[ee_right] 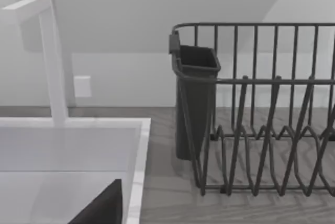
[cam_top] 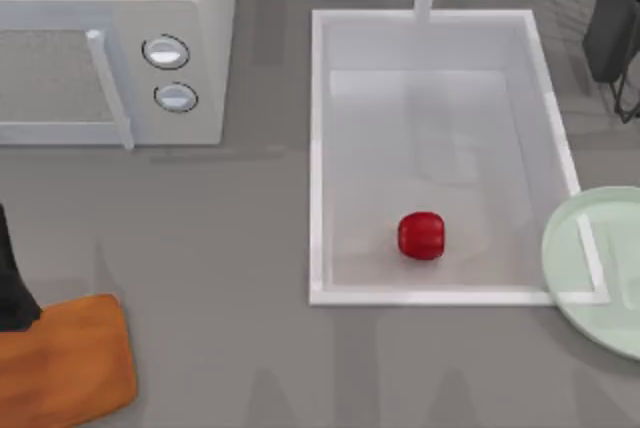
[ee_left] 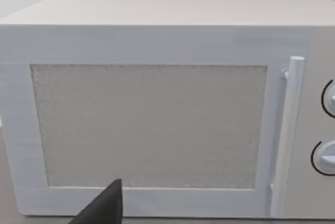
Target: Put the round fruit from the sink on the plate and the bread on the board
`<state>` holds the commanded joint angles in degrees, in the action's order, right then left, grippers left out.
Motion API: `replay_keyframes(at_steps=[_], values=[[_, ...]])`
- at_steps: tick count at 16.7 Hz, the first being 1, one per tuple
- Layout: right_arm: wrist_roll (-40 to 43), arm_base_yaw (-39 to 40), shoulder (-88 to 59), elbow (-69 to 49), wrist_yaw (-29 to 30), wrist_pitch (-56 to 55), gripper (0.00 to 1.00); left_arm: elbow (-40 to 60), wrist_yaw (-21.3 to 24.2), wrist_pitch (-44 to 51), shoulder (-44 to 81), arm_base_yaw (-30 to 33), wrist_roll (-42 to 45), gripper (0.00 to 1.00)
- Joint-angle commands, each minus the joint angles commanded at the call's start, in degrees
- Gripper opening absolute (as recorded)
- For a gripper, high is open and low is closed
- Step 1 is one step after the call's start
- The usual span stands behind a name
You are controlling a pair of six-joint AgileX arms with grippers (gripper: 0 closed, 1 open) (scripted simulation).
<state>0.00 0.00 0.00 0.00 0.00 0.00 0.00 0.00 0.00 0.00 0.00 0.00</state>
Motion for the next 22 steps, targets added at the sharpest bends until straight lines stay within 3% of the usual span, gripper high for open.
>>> replay_keyframes(at_steps=[15,22], values=[[-0.2,0.1,-0.5,-0.4,0.0,0.4,1.0,0.0,0.0,0.0,0.0,0.0,0.0,1.0],[-6.3,4.3,-18.6,-15.7,-0.2,11.7,1.0,0.0,0.0,0.0,0.0,0.0,0.0,1.0]])
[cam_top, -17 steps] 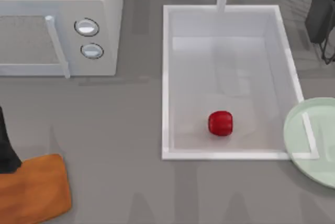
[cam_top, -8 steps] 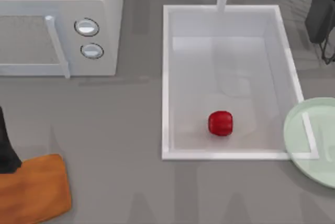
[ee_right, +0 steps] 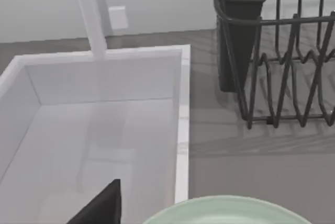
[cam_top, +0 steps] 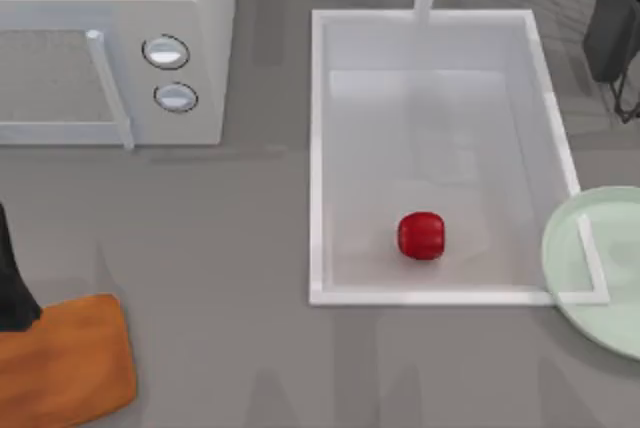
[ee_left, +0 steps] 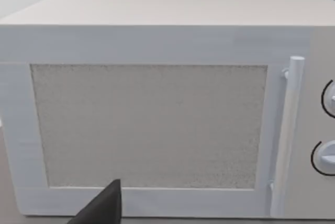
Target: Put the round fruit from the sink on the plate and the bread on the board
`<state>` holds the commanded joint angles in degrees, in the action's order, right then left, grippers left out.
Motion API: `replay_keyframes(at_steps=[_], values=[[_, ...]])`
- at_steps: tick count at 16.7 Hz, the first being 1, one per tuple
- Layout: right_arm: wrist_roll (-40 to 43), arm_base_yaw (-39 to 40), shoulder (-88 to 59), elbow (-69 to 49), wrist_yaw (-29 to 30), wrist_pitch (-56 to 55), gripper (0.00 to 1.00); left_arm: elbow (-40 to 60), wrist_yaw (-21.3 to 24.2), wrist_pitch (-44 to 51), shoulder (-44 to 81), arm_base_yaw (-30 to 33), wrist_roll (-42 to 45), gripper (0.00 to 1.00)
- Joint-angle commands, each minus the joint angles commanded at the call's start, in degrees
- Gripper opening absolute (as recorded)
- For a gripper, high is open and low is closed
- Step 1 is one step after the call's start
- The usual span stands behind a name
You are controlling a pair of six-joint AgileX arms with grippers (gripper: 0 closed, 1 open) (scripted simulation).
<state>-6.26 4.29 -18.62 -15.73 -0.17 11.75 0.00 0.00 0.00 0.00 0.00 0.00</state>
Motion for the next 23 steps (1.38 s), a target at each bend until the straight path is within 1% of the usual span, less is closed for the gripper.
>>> replay_keyframes(at_steps=[4,10,16,20,23], values=[[-5.7,4.2,-19.4,-16.6,-0.1,10.9,1.0,0.0,0.0,0.0,0.0,0.0,0.0,1.0],[-14.5,12.1,-54.9,-46.0,-0.1,29.5,1.0,0.0,0.0,0.0,0.0,0.0,0.0,1.0],[-20.4,19.3,-89.2,-73.3,0.1,45.3,1.0,0.0,0.0,0.0,0.0,0.0,0.0,1.0],[-22.7,22.7,-105.3,-86.4,0.3,52.5,1.0,0.0,0.0,0.0,0.0,0.0,0.0,1.0],[-23.6,24.2,-111.8,-92.2,0.4,55.2,1.0,0.0,0.0,0.0,0.0,0.0,0.0,1.0]])
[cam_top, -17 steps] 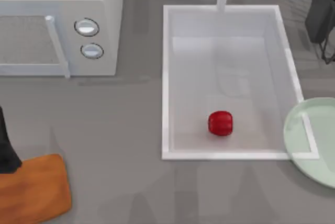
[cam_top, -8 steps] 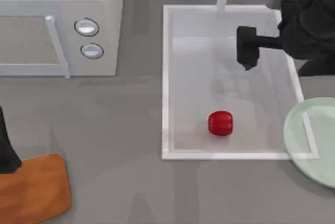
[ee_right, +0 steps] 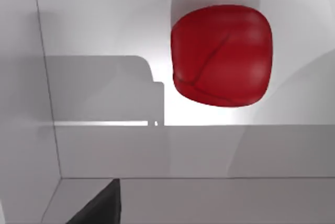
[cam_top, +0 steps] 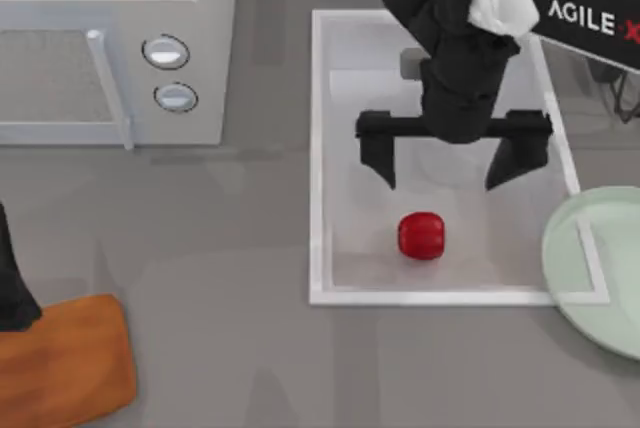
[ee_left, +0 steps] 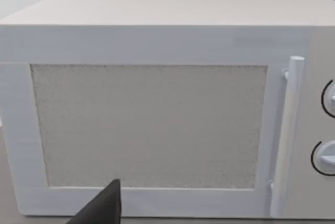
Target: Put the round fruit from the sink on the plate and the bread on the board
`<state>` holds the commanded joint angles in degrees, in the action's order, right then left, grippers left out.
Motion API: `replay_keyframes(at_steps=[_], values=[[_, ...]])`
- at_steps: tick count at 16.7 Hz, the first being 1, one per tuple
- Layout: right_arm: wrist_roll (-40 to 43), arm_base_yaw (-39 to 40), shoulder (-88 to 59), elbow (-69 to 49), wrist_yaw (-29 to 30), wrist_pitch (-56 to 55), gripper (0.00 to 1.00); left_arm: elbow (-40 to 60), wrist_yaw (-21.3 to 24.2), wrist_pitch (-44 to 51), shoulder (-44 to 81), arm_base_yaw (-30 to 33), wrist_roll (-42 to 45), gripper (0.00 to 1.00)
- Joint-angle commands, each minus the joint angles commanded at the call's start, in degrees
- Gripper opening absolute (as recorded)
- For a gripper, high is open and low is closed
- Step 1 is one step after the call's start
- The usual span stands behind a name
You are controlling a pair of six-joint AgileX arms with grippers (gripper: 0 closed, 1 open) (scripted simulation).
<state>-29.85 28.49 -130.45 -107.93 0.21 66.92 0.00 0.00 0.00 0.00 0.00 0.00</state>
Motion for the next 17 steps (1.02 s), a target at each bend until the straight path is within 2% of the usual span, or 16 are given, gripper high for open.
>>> replay_keyframes(at_steps=[9,17], values=[[-0.1,0.1,-2.6,0.1,0.0,-1.8,1.0,0.0,0.0,0.0,0.0,0.0,0.0,1.0],[-0.3,0.4,-13.5,9.2,0.2,-22.9,1.0,0.0,0.0,0.0,0.0,0.0,0.0,1.0]])
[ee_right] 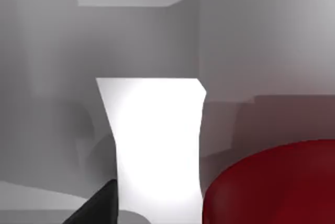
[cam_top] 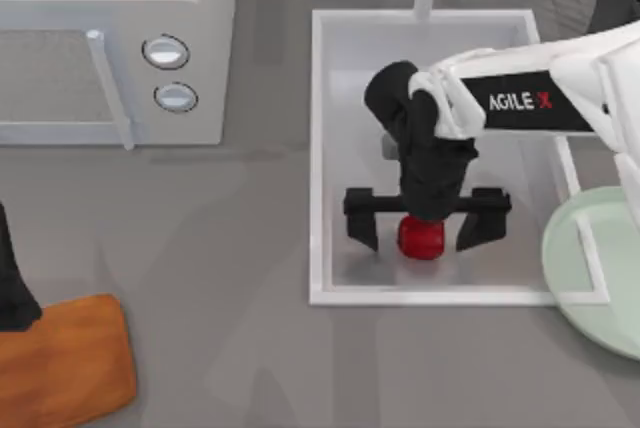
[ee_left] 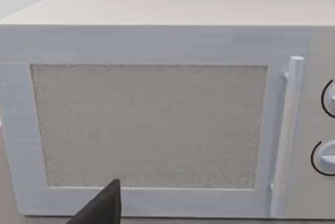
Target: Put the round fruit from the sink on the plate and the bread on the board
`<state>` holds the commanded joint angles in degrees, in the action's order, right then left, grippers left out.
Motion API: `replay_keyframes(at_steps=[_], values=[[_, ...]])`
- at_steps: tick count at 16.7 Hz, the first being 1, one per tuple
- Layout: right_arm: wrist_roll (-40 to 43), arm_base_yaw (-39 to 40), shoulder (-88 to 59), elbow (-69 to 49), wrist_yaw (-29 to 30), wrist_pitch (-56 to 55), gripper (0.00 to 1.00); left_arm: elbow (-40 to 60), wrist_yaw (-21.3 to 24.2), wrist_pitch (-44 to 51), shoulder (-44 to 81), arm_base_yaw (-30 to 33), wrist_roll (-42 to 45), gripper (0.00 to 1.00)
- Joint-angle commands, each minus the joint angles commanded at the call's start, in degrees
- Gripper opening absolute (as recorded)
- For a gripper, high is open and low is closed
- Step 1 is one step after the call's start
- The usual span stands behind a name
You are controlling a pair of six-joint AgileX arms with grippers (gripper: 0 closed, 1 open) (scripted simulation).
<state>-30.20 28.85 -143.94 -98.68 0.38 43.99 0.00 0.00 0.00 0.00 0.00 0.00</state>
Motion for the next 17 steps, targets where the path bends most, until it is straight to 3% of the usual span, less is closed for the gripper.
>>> replay_keyframes(at_steps=[6,17], values=[[0.0,0.1,-1.8,1.4,0.0,-2.4,1.0,0.0,0.0,0.0,0.0,0.0,0.0,1.0],[0.0,0.1,-1.8,1.4,0.0,-2.4,0.17,0.0,0.0,0.0,0.0,0.0,0.0,1.0]])
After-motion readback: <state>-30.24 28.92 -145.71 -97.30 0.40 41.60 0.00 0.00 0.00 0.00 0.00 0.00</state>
